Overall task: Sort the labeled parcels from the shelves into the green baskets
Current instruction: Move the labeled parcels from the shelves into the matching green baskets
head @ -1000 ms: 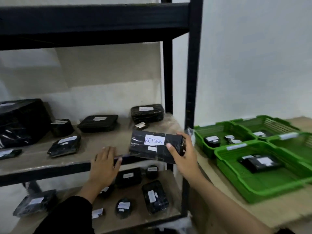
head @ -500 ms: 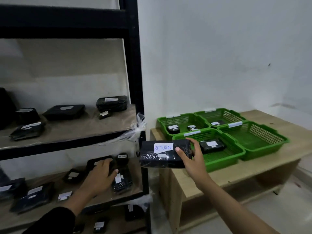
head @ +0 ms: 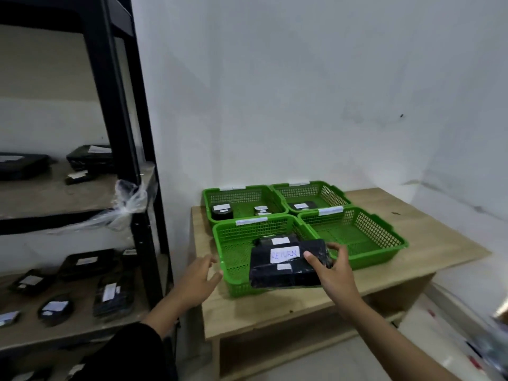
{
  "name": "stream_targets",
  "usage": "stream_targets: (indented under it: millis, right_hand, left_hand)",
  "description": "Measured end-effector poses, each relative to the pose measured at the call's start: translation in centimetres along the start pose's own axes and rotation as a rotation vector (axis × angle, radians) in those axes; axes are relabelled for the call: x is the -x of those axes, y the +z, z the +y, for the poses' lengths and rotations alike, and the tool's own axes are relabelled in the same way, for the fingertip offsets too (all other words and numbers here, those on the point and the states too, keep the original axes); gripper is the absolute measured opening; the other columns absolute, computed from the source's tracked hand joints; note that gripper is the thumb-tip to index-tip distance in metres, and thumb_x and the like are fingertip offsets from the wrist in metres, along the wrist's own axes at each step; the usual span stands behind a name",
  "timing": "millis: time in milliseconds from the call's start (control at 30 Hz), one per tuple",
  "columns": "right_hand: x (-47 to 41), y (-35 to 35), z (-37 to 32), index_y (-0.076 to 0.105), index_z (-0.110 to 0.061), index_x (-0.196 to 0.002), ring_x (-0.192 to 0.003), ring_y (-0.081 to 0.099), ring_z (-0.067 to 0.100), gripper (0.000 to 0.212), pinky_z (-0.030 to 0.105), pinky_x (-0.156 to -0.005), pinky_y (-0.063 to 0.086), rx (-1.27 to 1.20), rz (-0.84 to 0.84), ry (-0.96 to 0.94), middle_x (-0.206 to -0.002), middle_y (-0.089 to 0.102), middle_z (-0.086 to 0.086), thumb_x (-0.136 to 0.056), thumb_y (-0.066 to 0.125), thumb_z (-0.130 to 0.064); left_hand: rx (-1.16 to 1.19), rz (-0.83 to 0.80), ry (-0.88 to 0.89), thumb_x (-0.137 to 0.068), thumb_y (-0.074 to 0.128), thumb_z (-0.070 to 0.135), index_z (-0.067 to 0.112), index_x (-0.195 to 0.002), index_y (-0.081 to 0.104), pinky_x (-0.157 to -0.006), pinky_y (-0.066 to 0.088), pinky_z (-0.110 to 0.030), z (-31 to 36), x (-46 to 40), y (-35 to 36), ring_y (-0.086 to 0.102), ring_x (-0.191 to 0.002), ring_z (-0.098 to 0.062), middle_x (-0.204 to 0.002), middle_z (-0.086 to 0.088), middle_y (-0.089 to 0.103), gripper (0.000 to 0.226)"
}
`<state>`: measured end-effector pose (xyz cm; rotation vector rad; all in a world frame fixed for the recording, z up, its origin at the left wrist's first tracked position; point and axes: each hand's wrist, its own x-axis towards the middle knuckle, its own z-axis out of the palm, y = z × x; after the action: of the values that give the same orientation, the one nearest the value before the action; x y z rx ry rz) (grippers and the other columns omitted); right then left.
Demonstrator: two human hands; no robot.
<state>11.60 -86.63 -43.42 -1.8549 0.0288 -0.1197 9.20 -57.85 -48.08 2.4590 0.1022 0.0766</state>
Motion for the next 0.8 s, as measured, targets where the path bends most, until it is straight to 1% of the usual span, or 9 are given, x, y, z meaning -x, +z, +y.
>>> stream_targets:
  millis: [167, 333, 400, 467, 567, 633, 700, 767, 800]
  right_hand:
    - [-4.8, -3.3, 4.0, 0.039, -0.019, -0.112, -0.098, 0.061, 0.030, 0.052, 0.051, -0.088, 0.052, -0.021, 0.088, 0.172, -0.109, 0.057, 0.012, -0.077, 0.075, -0.034]
    - [-10.8, -3.4, 7.9, 0.039, -0.019, -0.108, -0.097, 0.063, 0.034, 0.053, 0.055, -0.081, 0.055, -0.115, 0.116, 0.349, -0.112, 0.056, 0.015, -0.074, 0.077, -0.036]
    - [-13.5, -2.7, 9.0, 0.040, -0.015, -0.109, -0.095, 0.064, 0.034, 0.052, 0.054, -0.079, 0.056, -0.138, 0.091, 0.411, -0.110, 0.057, 0.016, -0.077, 0.076, -0.033]
    - [-15.7, -1.6, 9.9, 0.042, -0.011, -0.108, -0.093, 0.064, 0.032, 0.050, 0.052, -0.079, 0.056, -0.102, 0.044, 0.453, -0.106, 0.059, 0.015, -0.077, 0.075, -0.034]
    - [-18.5, 0.4, 11.2, 0.052, -0.011, -0.099, -0.088, 0.065, 0.028, 0.051, 0.051, -0.078, 0.056, 0.100, -0.034, 0.438, -0.096, 0.064, 0.009, -0.072, 0.075, -0.048]
    - [-19.7, 1.4, 11.6, 0.058, -0.010, -0.092, -0.083, 0.064, 0.025, 0.052, 0.045, -0.076, 0.056, 0.283, -0.075, 0.362, -0.089, 0.066, 0.007, -0.072, 0.071, -0.056]
    - [-20.8, 1.8, 11.5, 0.062, -0.009, -0.078, -0.072, 0.063, 0.021, 0.054, 0.033, -0.065, 0.053, 0.566, -0.155, 0.244, -0.076, 0.066, 0.005, -0.075, 0.064, -0.063]
    - [-21.6, 1.9, 11.2, 0.055, -0.013, -0.060, -0.056, 0.055, 0.017, 0.059, 0.027, -0.051, 0.041, 0.818, -0.239, 0.120, -0.059, 0.057, 0.000, -0.077, 0.055, -0.070]
    - [-22.1, 2.1, 11.3, 0.051, -0.016, -0.057, -0.052, 0.051, 0.016, 0.060, 0.026, -0.047, 0.036, 0.905, -0.274, 0.065, -0.055, 0.053, -0.001, -0.077, 0.052, -0.072]
  left_hand:
    - [-0.021, -0.087, 0.015, -0.093, 0.052, 0.031, 0.012, -0.122, 0.050, -0.087, 0.045, -0.028, 1.3, -3.3, 3.2, 0.055, -0.105, -0.017, -0.115, -0.004, 0.055, 0.035]
    - [0.061, -0.101, 0.042, -0.092, 0.056, 0.022, 0.018, -0.097, 0.061, -0.074, 0.044, -0.025, 2.3, -9.2, 5.8, 0.060, -0.085, -0.016, -0.092, -0.001, 0.065, 0.009]
    - [0.151, -0.152, -0.026, -0.093, 0.055, 0.022, 0.016, -0.096, 0.064, -0.071, 0.045, -0.023, 2.5, -12.1, 7.5, 0.059, -0.079, -0.012, -0.087, 0.001, 0.064, 0.012]
    - [0.334, -0.245, -0.148, -0.095, 0.051, 0.024, 0.016, -0.085, 0.062, -0.069, 0.048, -0.027, 3.0, -14.5, 9.4, 0.059, -0.070, -0.011, -0.080, -0.001, 0.063, 0.017]
    - [0.667, -0.355, -0.429, -0.096, 0.048, 0.031, 0.013, -0.083, 0.058, -0.057, 0.050, -0.026, 3.8, -16.7, 11.8, 0.054, -0.063, -0.013, -0.071, -0.001, 0.056, 0.024]
    - [0.691, -0.391, -0.503, -0.095, 0.050, 0.031, 0.014, -0.088, 0.055, -0.065, 0.054, -0.028, 3.4, -17.3, 13.0, 0.051, -0.067, -0.013, -0.074, -0.001, 0.051, 0.019]
    - [0.714, -0.390, -0.569, -0.093, 0.054, 0.027, 0.014, -0.087, 0.051, -0.073, 0.052, -0.032, 2.6, -17.5, 13.6, 0.051, -0.066, -0.013, -0.077, -0.004, 0.050, 0.015]
    - [0.776, -0.402, -0.630, -0.091, 0.058, 0.024, 0.012, -0.088, 0.050, -0.066, 0.052, -0.030, 1.8, -17.3, 13.5, 0.053, -0.064, -0.015, -0.080, -0.005, 0.055, 0.015]
    - [0.801, -0.411, -0.648, -0.090, 0.059, 0.023, 0.011, -0.088, 0.050, -0.061, 0.052, -0.027, 1.5, -17.2, 13.4, 0.055, -0.063, -0.015, -0.081, -0.006, 0.057, 0.015]
